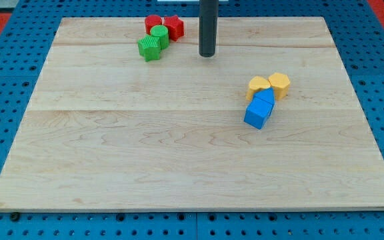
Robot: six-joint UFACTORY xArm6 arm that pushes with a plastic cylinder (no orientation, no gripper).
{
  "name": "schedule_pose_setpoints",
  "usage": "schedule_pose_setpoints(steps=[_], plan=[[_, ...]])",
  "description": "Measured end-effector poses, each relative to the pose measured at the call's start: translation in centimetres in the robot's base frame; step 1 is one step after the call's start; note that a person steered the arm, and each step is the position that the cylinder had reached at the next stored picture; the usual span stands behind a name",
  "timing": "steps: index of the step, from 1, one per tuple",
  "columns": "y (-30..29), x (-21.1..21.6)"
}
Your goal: Move the yellow blocks a bit left
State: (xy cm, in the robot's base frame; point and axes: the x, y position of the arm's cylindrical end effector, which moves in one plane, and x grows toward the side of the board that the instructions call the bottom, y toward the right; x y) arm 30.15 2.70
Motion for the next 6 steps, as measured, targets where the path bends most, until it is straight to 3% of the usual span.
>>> schedule_pose_setpoints(steps=[2, 4, 6], plan=[[11.1, 2.2], [17.0, 7.8], [11.9, 9.0]])
